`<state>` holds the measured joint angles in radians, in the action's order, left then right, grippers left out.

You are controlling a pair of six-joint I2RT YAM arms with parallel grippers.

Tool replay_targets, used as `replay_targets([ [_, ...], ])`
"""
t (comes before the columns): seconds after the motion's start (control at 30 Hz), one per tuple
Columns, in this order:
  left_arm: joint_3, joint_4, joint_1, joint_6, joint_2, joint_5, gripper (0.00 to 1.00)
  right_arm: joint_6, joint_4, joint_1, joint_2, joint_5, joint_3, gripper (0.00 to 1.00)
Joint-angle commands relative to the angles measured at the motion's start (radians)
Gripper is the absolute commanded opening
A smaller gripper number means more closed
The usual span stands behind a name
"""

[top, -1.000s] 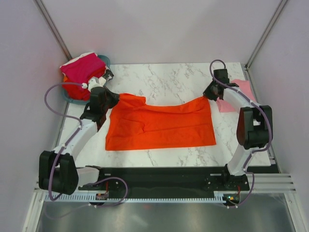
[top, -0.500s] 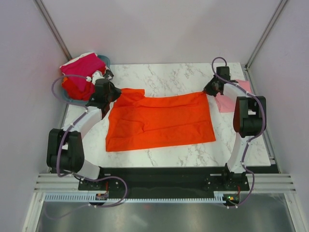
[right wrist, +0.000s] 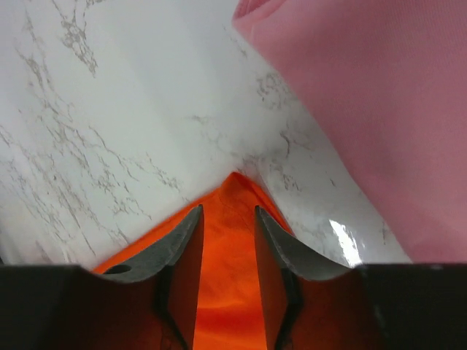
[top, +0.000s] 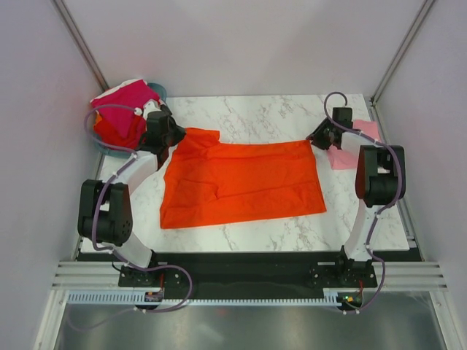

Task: Fold and stack the t-shirts
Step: Fold the tshirt

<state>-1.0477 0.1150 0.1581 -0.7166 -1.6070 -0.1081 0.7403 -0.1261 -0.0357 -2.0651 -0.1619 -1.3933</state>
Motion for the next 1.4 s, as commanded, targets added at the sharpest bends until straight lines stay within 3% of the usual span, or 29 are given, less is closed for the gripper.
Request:
replay_targets([
  [0.0,-0.06,0.049,-0.006,0.045,-0.027,0.007,0.02,-0.028,0.056,0.013,0.112,-0.025,0.083,0.39],
  [0.17,-0.094,0.048,-0.006,0.046,-0.051,0.031,0.02,-0.064,0.045,0.028,0.223,-0.018,0.206,0.22],
  [0.33,-0.106,0.048,-0.006,0.046,-0.064,0.042,0.02,-0.088,0.029,0.059,0.272,0.001,0.27,0.19],
  [0.73,-0.113,0.037,-0.006,0.06,-0.056,0.025,0.02,-0.084,-0.013,0.066,0.158,0.071,0.215,0.12],
  [0.9,-0.127,0.029,-0.008,0.068,-0.062,0.019,0.02,-0.075,-0.036,0.068,0.122,0.181,0.185,0.12],
  [1.13,-0.132,0.018,-0.015,0.08,-0.054,0.015,0.02,-0.079,-0.07,0.054,0.069,0.271,0.097,0.23],
  [1.3,-0.138,0.017,-0.017,0.086,-0.056,0.018,0.02,-0.085,-0.075,0.051,0.053,0.302,0.066,0.25],
  [1.37,-0.14,0.017,-0.019,0.088,-0.064,0.024,0.02,-0.093,-0.072,0.051,0.062,0.297,0.068,0.33],
])
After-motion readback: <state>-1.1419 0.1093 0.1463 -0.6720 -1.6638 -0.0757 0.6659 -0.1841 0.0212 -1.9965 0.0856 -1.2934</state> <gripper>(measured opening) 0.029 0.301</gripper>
